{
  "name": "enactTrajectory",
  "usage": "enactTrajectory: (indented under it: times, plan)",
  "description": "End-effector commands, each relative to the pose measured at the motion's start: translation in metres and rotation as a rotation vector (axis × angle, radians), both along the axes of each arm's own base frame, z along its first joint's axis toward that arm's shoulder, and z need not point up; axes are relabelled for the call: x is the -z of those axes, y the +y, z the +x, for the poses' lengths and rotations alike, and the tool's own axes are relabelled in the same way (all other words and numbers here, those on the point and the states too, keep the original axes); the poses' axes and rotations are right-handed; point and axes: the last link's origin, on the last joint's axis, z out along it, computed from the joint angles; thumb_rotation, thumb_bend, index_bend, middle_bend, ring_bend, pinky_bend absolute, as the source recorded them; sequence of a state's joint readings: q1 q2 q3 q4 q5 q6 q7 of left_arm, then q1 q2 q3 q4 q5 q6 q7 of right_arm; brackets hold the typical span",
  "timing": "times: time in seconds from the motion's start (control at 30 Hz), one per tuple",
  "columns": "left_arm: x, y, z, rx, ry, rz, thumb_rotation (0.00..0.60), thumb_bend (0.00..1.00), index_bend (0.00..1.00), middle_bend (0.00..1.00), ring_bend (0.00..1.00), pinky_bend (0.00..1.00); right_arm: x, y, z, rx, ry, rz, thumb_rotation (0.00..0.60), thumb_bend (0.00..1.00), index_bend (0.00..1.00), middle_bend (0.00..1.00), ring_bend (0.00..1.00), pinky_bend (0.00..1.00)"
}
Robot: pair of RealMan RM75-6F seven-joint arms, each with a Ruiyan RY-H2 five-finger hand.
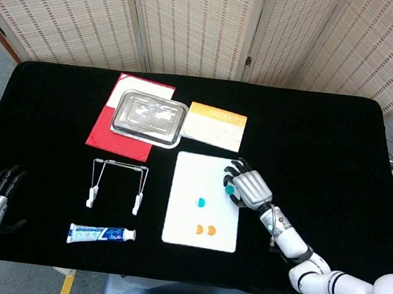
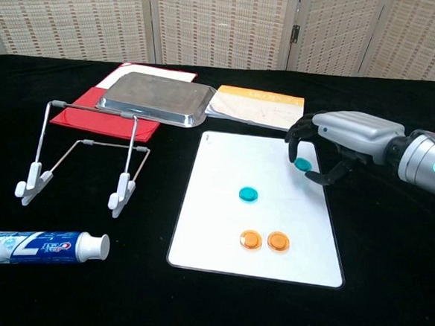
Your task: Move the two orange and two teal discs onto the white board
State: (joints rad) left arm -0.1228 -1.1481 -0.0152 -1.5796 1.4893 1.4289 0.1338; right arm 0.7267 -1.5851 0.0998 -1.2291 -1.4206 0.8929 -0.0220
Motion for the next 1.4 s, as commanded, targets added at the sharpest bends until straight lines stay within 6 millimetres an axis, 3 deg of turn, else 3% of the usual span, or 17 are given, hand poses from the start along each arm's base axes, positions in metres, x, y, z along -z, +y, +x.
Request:
enactTrajectory:
  times: [0.03,0.23,0.9,1.4]
  plan:
    - [0.000,-0.001,-0.001,-0.003,0.000,0.000,0.600,0.14,0.00,0.00,0.00,0.00,0.007,0.010,0.009,-0.044,0.009,0.027,0.600,0.45,0.56,0.23,0.08,0.00]
    - [0.000,-0.002,-0.003,-0.007,-0.001,-0.001,0.600,0.14,0.00,0.00,0.00,0.00,0.018,0.018,0.020,-0.090,0.026,0.053,0.600,0.45,0.56,0.23,0.08,0.00]
    - [0.002,-0.001,-0.006,-0.016,-0.004,-0.005,0.600,0.14,0.00,0.00,0.00,0.00,0.034,0.018,0.024,-0.096,0.047,0.074,0.600,0.45,0.53,0.23,0.08,0.00]
    - [0.002,-0.001,-0.007,-0.015,-0.006,-0.005,0.600,0.14,0.00,0.00,0.00,0.00,0.031,0.018,0.023,-0.098,0.043,0.065,0.600,0.45,0.31,0.21,0.06,0.00]
